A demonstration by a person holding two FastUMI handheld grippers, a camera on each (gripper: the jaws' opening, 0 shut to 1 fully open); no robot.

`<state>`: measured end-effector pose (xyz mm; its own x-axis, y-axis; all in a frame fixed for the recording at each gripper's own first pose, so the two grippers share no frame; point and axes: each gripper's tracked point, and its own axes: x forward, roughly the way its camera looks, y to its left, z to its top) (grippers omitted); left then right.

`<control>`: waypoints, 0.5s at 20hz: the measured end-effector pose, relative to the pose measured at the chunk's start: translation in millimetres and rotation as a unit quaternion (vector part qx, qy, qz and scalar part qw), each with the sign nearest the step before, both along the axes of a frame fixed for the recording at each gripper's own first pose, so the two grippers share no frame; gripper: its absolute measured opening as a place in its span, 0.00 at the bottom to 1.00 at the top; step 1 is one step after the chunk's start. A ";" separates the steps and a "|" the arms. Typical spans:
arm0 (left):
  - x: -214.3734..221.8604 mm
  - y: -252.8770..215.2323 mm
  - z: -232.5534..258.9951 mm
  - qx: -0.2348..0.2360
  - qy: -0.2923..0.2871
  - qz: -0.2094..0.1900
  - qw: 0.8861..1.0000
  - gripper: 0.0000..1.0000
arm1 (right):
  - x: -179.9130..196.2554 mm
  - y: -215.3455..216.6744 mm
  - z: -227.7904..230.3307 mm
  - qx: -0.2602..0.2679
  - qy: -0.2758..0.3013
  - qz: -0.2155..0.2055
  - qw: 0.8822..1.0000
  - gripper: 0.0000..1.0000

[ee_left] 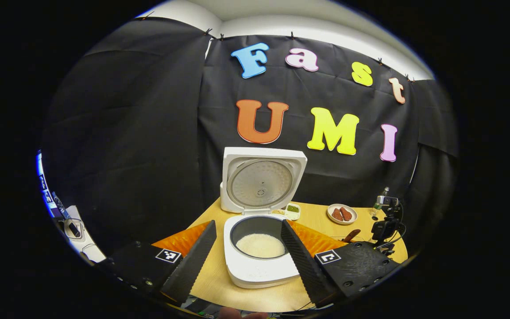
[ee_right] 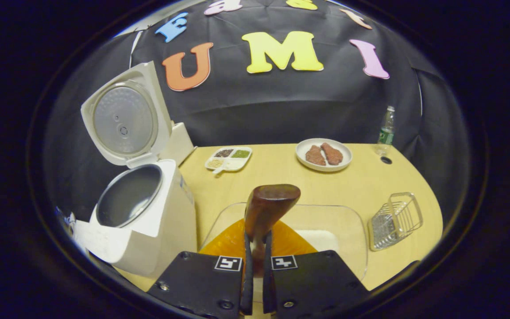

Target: Close the left gripper, press the button to open the rice cooker; take a wooden spoon from the chopstick holder with the right hand, scoop a spoonful of rice and pour it into the rice cooker, then put the wooden spoon back into the chopstick holder.

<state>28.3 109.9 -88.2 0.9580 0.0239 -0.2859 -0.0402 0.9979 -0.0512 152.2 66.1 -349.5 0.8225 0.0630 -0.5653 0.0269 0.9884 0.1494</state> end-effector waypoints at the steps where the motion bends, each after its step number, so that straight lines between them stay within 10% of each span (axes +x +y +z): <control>1: -0.6 -0.5 0.7 0.000 -0.001 0.000 1.000 0.95 | -0.8 2.5 0.2 0.017 0.005 -0.005 1.000 0.11; 10: 5.5 -17.8 3.8 0.003 -0.001 -0.014 1.000 0.94 | -23.9 -45.6 8.7 0.290 0.032 -0.109 0.950 0.11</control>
<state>33.8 92.1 -84.3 0.9589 -0.0014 -0.2838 -0.0122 0.9989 -0.0461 128.3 20.4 -340.8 0.8163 0.2122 -0.5372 0.2486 0.7104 0.6584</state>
